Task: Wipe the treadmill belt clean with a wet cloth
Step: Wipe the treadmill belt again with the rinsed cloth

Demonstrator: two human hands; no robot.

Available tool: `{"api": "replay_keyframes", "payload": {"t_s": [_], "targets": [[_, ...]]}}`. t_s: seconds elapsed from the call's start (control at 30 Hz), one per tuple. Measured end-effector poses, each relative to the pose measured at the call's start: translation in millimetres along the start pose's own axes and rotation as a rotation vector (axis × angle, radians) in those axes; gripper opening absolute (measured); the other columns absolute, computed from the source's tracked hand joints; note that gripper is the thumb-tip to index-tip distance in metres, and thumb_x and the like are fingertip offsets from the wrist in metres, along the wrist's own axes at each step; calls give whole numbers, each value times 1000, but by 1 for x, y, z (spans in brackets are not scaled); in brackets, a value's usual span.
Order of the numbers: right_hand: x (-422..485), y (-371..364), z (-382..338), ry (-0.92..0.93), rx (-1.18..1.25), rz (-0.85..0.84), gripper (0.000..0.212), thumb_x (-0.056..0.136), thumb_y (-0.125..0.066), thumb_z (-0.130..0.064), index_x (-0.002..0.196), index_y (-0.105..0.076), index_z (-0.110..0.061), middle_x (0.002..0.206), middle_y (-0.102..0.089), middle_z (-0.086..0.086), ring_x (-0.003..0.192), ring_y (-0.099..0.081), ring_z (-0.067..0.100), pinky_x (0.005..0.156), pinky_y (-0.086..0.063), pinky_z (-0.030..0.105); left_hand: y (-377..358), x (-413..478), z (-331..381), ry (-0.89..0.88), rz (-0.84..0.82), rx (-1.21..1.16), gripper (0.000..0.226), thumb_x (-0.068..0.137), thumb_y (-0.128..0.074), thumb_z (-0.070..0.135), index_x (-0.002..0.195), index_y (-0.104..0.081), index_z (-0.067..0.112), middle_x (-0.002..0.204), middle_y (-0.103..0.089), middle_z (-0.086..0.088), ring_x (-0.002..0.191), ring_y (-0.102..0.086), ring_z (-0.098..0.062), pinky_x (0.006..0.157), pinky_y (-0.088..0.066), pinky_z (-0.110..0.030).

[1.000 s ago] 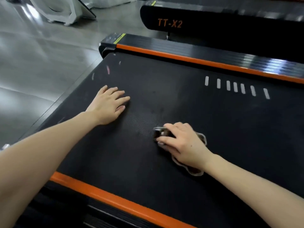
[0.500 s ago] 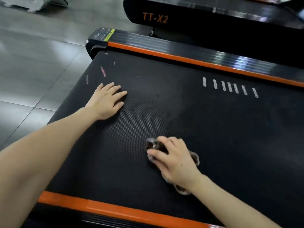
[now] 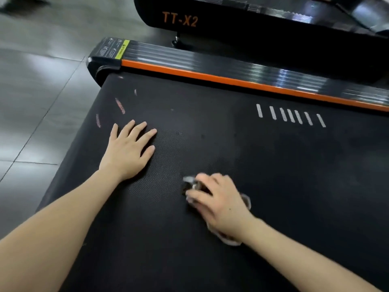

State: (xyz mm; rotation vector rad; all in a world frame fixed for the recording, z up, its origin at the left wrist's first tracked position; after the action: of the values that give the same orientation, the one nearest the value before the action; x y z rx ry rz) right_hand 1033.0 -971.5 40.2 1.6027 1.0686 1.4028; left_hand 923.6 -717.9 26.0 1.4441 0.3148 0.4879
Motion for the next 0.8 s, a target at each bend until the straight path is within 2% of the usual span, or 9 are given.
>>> {"api": "replay_keyframes", "payload": {"t_s": [0.17, 0.23, 0.3, 0.43, 0.5, 0.57, 0.63, 0.73, 0.8], "targets": [[51, -10, 120, -619, -248, 208, 26, 90, -50, -34, 99, -69, -19, 111, -61, 11, 81, -53, 36, 68, -46, 43, -2, 2, -1, -4, 24, -11, 62, 90, -19, 53, 138, -47, 28, 144, -44, -7, 138, -30, -31, 113, -15, -56], [70, -15, 122, -714, -290, 182, 25, 91, -52, -31, 104, -68, -18, 116, -60, 12, 86, -53, 37, 71, -42, 43, 0, 3, -1, -7, 20, -25, 61, 90, -20, 53, 138, -47, 28, 144, -44, -7, 138, -30, -31, 113, -16, -56], [76, -17, 97, -639, -263, 182, 28, 90, -49, -32, 110, -65, -21, 115, -58, 11, 84, -51, 35, 70, -42, 42, 0, 3, -1, -12, 18, -29, 60, 90, -20, 53, 138, -47, 28, 144, -44, -7, 138, -30, -31, 113, -16, -57], [47, -22, 26, -198, -13, 50, 26, 90, -55, -32, 113, -66, -29, 121, -58, 9, 83, -47, 26, 70, -36, 34, 1, 2, -1, -14, 16, -44, 58, 91, -23, 53, 137, -48, 28, 143, -46, -8, 137, -31, -32, 112, -18, -57], [45, -18, 32, -50, 12, 31, 22, 91, -56, -31, 109, -67, -30, 120, -60, 8, 81, -47, 25, 69, -35, 33, 1, 1, -2, -14, 19, -43, 57, 91, -24, 52, 137, -48, 28, 142, -46, -7, 137, -32, -31, 111, -19, -57], [58, -18, 78, -59, -114, 51, 21, 89, -53, -27, 105, -65, -27, 112, -62, 8, 76, -50, 28, 65, -40, 36, 1, 1, -2, -13, 32, -51, 56, 91, -25, 52, 136, -49, 28, 141, -47, -7, 136, -33, -31, 111, -19, -57], [74, -16, 142, -305, -251, 147, 21, 88, -52, -25, 102, -67, -24, 106, -62, 10, 77, -51, 33, 65, -45, 42, 0, 2, -2, -12, 41, -58, 56, 91, -26, 51, 136, -51, 28, 141, -48, -7, 136, -34, -31, 111, -20, -57], [96, -15, 206, -863, -281, 194, 25, 95, -51, -30, 110, -70, -23, 123, -57, 8, 100, -48, 39, 82, -38, 44, 0, 2, 0, -8, 55, -54, 56, 90, -27, 50, 134, -53, 27, 139, -49, -8, 134, -36, -32, 110, -21, -58], [116, -22, 200, -969, -309, 176, 29, 96, -46, -35, 109, -70, -23, 123, -56, 7, 104, -46, 37, 85, -35, 43, 1, 3, 1, -5, 54, -42, 56, 90, -27, 51, 134, -53, 27, 139, -49, -8, 134, -36, -32, 110, -22, -58]]}}
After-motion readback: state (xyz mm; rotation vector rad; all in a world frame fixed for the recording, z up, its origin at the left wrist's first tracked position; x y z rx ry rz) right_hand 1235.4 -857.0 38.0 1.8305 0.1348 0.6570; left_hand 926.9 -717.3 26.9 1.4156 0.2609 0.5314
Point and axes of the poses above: each hand's wrist, its own x-axis towards the middle knuckle, its own y-axis out of the back of the hand, z = x × y, the point moved 1 cm from there along x, towards the middle knuckle
